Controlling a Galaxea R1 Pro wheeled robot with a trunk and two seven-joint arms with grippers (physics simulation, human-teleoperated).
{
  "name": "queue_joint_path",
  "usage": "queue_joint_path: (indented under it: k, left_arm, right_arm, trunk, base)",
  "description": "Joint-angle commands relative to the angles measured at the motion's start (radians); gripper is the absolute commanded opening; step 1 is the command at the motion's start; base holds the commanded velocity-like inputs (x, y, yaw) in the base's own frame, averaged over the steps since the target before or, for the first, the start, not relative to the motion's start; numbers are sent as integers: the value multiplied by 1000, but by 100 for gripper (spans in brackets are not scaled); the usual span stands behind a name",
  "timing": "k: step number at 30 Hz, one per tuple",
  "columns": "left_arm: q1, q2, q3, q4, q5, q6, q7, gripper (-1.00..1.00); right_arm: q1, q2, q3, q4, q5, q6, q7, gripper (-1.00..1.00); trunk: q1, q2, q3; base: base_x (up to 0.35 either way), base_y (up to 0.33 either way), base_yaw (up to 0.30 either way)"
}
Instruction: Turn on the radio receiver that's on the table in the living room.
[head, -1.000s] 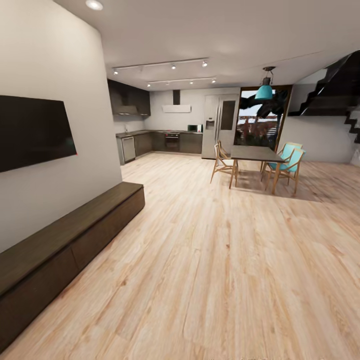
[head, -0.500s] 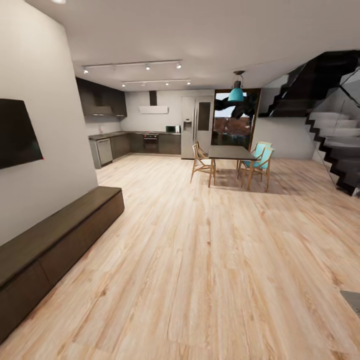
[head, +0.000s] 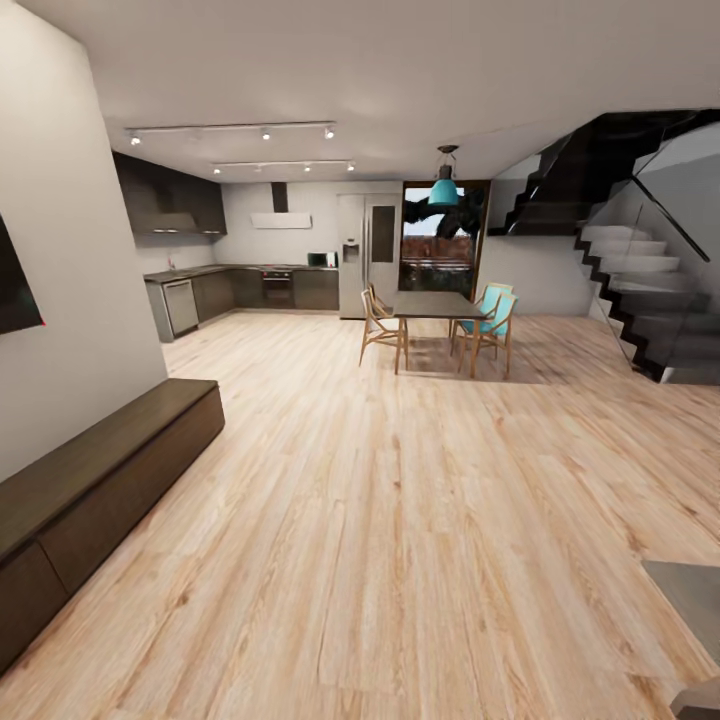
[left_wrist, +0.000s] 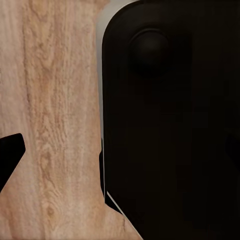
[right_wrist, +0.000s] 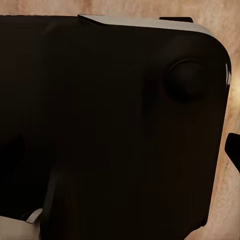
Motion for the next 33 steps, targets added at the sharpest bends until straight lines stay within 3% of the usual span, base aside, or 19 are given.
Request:
queue_joint_path:
  k: [1,10,27,33]
  left_arm:
    - [0,0,0,0,0,0,0,100]
    - [0,0,0,0,0,0,0,100]
    - [0,2,0,0,0,-1,0,100]
    - [0,2,0,0,0,-1,0,100]
  right_arm:
    - [0,0,0,0,0,0,0,100]
    - [0,0,1,0,0,0,0,100]
    - [0,0,1,0,0,0,0,100]
    - [0,0,1,0,0,0,1,100]
  trunk:
    - [0,0,0]
    - [0,0,0]
    - [0,0,0]
    - [0,0,0]
  base:
    - [0,0,-7]
    - [102,0,-2]
    - [320,0,-2]
    - [330,0,-137]
